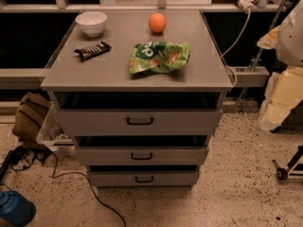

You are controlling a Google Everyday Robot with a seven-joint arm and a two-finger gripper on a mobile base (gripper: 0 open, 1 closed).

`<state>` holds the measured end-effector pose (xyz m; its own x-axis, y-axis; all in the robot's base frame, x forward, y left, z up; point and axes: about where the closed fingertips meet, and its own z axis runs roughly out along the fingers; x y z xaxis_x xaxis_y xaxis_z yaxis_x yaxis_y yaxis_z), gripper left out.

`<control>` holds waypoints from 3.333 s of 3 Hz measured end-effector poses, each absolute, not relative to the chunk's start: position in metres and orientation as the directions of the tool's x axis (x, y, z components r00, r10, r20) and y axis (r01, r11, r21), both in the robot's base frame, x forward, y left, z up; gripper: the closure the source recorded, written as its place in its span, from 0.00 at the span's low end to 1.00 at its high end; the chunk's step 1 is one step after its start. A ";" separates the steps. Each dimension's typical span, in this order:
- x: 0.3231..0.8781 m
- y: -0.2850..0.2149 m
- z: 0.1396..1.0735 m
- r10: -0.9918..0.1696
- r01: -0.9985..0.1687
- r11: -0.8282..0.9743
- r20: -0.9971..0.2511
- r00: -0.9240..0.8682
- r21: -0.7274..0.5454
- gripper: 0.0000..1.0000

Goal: Open middle drawer

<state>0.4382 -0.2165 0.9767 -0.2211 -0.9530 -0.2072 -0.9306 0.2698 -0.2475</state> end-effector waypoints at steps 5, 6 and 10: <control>0.443 -0.191 0.882 -0.911 -0.894 0.369 -0.288 -0.294 -0.255 0.00; 0.435 -0.164 0.833 -0.906 -0.901 0.372 -0.299 -0.299 -0.225 0.00; 0.442 -0.099 0.726 -0.907 -0.936 0.329 -0.319 -0.275 -0.128 0.00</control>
Offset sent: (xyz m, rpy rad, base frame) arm 0.0211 0.0189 -0.0622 0.0941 -0.0753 -0.0827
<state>0.4421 -0.0990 0.7261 -0.2751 -0.9068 -0.3195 -0.9357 0.3289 -0.1276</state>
